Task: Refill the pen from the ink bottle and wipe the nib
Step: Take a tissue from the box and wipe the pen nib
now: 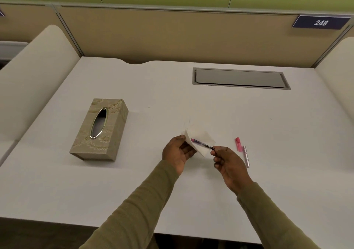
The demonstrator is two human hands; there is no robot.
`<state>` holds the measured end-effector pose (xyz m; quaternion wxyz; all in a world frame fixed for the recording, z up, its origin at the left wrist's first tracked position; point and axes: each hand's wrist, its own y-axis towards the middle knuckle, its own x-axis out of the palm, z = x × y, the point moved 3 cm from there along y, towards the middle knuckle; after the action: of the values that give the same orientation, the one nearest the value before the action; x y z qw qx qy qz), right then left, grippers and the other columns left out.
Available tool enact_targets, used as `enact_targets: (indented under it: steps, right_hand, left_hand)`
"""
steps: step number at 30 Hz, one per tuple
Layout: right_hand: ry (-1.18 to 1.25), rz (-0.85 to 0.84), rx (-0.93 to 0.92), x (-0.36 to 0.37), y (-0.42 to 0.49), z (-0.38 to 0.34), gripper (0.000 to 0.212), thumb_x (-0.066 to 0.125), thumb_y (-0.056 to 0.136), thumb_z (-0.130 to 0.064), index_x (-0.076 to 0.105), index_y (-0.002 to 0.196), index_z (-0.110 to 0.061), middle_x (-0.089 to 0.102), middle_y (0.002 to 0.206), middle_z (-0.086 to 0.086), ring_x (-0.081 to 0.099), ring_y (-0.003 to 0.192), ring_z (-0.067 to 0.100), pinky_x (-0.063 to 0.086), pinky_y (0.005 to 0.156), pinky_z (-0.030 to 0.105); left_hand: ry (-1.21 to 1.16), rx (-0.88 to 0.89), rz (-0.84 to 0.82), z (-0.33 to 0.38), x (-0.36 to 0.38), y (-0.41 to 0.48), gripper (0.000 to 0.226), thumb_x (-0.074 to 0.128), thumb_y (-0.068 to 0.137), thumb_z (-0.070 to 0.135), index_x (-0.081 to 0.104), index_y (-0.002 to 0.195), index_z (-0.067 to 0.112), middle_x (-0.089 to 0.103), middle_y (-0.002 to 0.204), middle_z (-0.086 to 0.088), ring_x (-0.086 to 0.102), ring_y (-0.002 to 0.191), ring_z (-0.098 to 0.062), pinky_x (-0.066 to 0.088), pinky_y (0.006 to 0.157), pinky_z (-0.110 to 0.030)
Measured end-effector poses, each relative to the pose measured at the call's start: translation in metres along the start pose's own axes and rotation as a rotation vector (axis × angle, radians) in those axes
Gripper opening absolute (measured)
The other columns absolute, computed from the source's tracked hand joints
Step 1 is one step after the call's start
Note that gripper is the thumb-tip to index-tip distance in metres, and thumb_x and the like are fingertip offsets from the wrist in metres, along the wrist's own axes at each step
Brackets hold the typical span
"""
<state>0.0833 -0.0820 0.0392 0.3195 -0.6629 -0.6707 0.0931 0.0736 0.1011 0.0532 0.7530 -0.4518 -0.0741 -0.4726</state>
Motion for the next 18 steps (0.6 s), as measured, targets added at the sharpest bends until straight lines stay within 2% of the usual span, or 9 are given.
enact_targets:
  steps: [3,7,9,12,14,18]
  right_hand:
    - [-0.112,0.041,-0.099,0.002,-0.005,-0.005,0.011,0.060,0.098,-0.010,0.071,0.101,-0.010,0.072,0.087,0.007,0.054,0.070,0.016,0.044,0.064,0.030]
    - [-0.304,0.119,-0.240,0.007,-0.011,-0.009,0.010,0.062,0.095,-0.011,0.072,0.099,-0.012,0.076,0.086,0.005,0.058,0.071,0.015,0.047,0.063,0.031]
    - [-0.398,0.134,-0.298,0.009,-0.015,-0.008,0.010,0.063,0.096,-0.013,0.071,0.098,-0.017,0.077,0.085,0.001,0.061,0.069,0.010,0.048,0.064,0.028]
    - [-0.551,0.114,-0.404,0.012,-0.022,-0.008,0.010,0.066,0.095,-0.019,0.070,0.097,-0.028,0.075,0.083,-0.002,0.063,0.069,0.014,0.051,0.065,0.024]
    - [-0.675,0.105,-0.490,0.014,-0.027,-0.009,0.008,0.070,0.092,-0.023,0.069,0.094,-0.031,0.073,0.080,-0.005,0.063,0.070,0.017,0.051,0.063,0.019]
    - [-0.759,0.110,-0.557,0.016,-0.032,-0.015,0.007,0.071,0.092,-0.024,0.068,0.089,-0.030,0.074,0.078,-0.010,0.067,0.072,0.008,0.050,0.064,0.016]
  left_hand:
    - [-0.059,-0.015,-0.078,-0.001,0.002,-0.003,0.018,0.051,0.094,-0.001,0.065,0.104,0.002,0.072,0.094,-0.016,0.072,0.079,-0.025,0.059,0.064,-0.033]
    - [-0.008,0.029,-0.136,-0.001,0.004,-0.005,0.024,0.055,0.093,-0.004,0.062,0.115,0.001,0.071,0.105,-0.015,0.073,0.088,-0.024,0.060,0.072,-0.032]
    - [0.029,0.056,-0.134,0.000,0.006,-0.006,0.022,0.058,0.093,-0.003,0.063,0.113,0.003,0.072,0.106,-0.013,0.074,0.089,-0.024,0.059,0.082,-0.036]
    - [0.062,0.085,-0.107,0.002,0.008,-0.007,0.014,0.059,0.092,-0.003,0.065,0.101,0.006,0.077,0.090,-0.007,0.076,0.076,-0.021,0.045,0.095,-0.047]
    - [0.097,0.091,-0.113,0.003,0.010,-0.009,0.012,0.061,0.091,-0.002,0.066,0.098,0.006,0.078,0.083,-0.004,0.076,0.073,-0.021,0.042,0.096,-0.050]
    - [0.151,0.103,-0.122,0.007,0.013,-0.012,0.010,0.064,0.089,-0.001,0.068,0.097,0.005,0.078,0.085,-0.006,0.076,0.075,-0.023,0.044,0.090,-0.047]
